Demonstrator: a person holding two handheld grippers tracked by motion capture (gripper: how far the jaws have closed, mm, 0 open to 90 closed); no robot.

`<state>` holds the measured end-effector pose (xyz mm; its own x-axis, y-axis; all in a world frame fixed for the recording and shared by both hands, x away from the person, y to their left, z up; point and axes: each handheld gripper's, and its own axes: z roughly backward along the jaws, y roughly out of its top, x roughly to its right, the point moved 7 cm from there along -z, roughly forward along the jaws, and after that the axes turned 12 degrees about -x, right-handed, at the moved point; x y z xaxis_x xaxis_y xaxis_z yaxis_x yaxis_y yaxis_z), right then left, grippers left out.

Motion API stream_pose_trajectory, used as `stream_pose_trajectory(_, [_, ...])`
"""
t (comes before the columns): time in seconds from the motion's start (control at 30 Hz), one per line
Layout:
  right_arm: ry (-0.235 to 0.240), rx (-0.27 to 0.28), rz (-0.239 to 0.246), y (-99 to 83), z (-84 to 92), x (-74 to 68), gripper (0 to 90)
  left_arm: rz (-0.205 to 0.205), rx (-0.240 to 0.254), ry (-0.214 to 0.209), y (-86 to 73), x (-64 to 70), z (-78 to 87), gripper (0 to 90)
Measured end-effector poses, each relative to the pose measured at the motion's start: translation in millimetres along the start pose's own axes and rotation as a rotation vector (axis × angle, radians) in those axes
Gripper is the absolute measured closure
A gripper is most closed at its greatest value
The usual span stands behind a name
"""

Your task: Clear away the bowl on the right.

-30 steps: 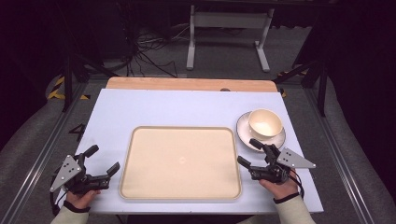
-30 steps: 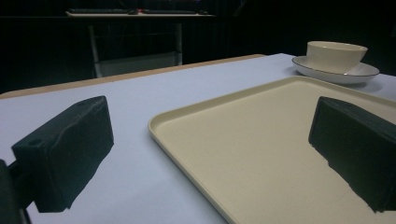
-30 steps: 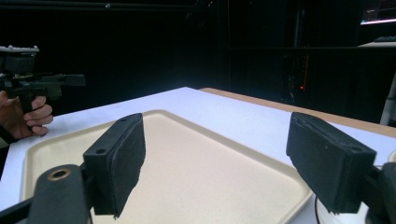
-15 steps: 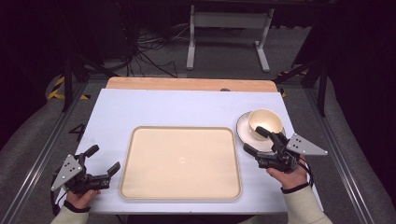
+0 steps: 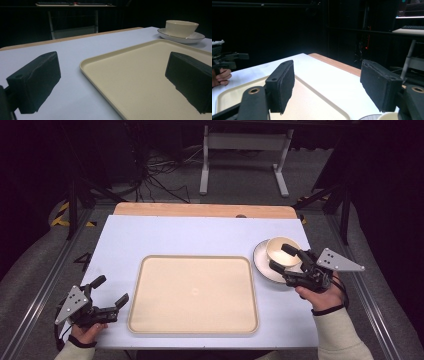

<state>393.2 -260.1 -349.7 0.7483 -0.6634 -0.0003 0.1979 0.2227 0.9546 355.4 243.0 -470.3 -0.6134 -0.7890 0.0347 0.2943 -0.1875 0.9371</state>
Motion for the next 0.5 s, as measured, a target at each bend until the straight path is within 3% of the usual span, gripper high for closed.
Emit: stream_pose_trajectory(0.5, [-0.049, -0.077, -0.011, 10.3, 7.8, 27.7, 30.9, -0.002, -0.004, 0.004, 0.0, -0.5, -0.3, 0.6])
